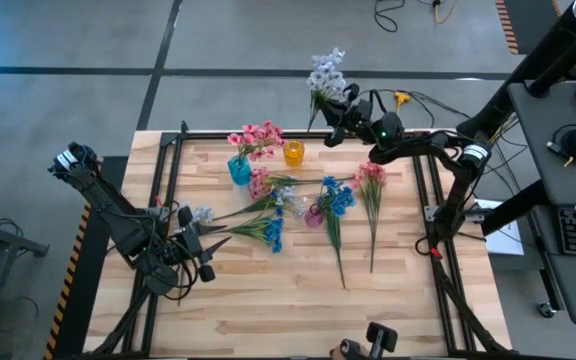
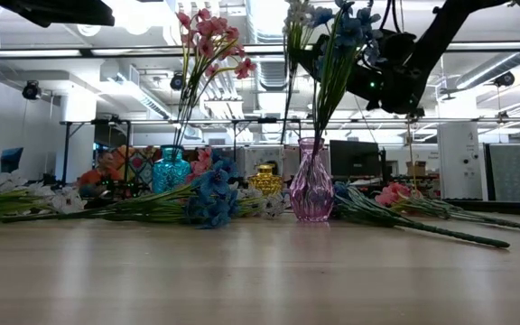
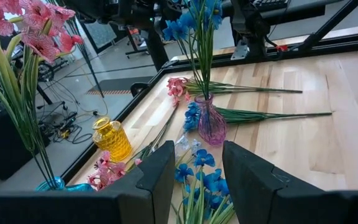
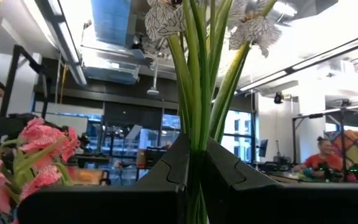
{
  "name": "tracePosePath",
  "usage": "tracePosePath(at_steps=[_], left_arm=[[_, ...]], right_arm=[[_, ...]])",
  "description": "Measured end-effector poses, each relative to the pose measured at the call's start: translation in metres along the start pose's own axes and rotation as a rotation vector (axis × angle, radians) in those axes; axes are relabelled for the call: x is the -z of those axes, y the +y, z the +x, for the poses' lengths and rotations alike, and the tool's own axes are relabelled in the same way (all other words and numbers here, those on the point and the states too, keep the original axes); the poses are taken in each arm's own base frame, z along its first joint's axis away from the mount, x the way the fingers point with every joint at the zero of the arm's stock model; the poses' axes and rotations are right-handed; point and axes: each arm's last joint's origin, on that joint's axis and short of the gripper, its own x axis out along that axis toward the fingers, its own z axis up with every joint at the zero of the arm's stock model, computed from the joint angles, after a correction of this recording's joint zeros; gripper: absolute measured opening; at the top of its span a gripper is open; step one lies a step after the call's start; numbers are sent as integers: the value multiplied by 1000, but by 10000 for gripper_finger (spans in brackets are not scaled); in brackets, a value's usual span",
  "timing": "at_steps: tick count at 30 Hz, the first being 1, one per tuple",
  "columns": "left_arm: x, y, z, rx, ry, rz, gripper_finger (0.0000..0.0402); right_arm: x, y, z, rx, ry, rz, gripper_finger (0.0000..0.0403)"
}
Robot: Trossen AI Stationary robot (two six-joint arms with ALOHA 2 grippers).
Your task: Sort flowers into vase by color
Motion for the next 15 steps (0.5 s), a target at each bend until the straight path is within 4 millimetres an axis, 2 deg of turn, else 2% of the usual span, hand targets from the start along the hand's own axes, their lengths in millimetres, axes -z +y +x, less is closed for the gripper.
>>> tracePosePath(at_steps=[15], left_arm=[[0,0,0,0,0,0,119]], right_arm=[[-3,-4,20,-81,49,4,17]])
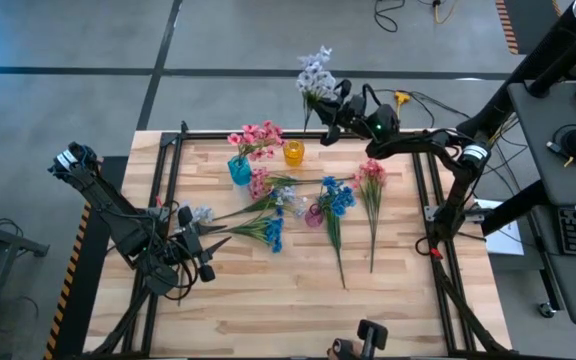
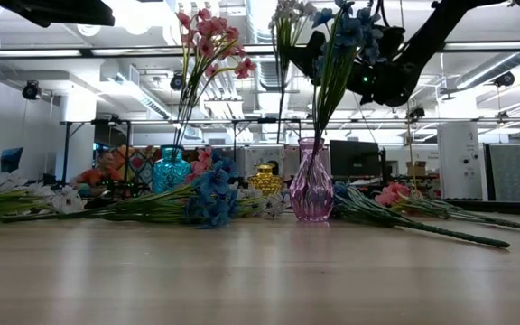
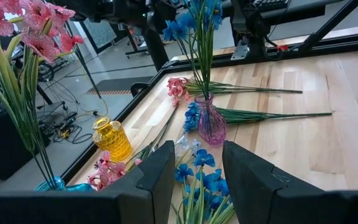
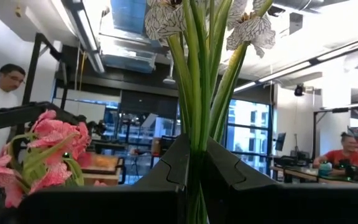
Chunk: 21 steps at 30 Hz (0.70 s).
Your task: Sort flowers into vase by color
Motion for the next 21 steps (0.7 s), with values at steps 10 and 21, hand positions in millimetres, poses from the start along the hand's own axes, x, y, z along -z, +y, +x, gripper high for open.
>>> tracePosePath(at_steps=[10,21], left_arm=[[0,0,0,0,0,-2,119],[0,0,0,0,0,-12,119]], right_arm=[[5,2,4,-9,3,0,17],[25,-3,16,-14,-9,48,17]])
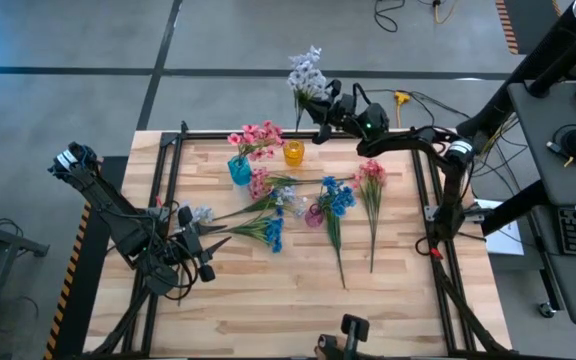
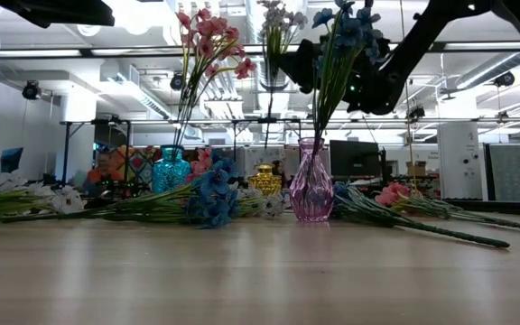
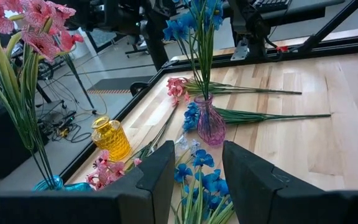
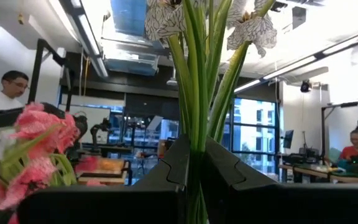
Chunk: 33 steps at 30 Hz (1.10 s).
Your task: Sort flowers into vase by color
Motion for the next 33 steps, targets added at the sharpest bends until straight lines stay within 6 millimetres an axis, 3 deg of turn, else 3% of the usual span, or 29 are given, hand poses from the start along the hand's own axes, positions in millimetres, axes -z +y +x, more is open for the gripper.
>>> tracePosePath(at_steps=[33], left_arm=[[0,0,0,2,1,1,119]], right_arm=[[16,8,2,-5,56,-10,18]])
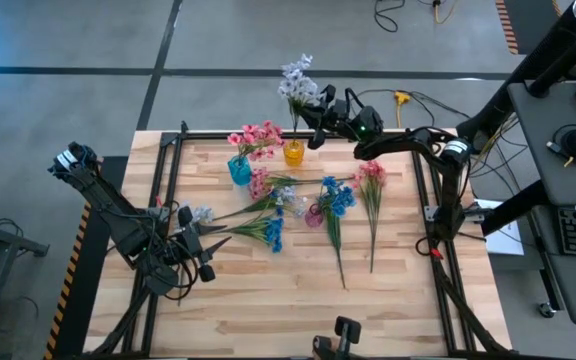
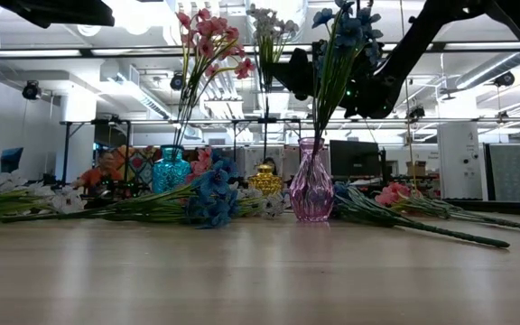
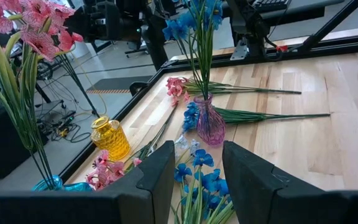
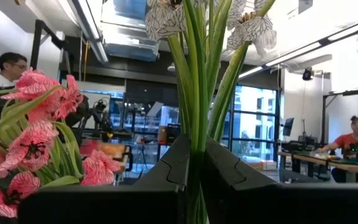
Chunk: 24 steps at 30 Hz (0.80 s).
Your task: Sort flowers into vase by color
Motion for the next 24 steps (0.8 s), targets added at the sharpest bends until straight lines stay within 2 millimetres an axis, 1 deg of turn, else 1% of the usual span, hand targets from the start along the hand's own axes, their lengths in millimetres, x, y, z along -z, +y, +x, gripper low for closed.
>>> tracePosePath(at_steps=[24], left_arm=[[0,0,0,1,1,0,119]], right_arm=[[1,0,0,1,4,-17,18]])
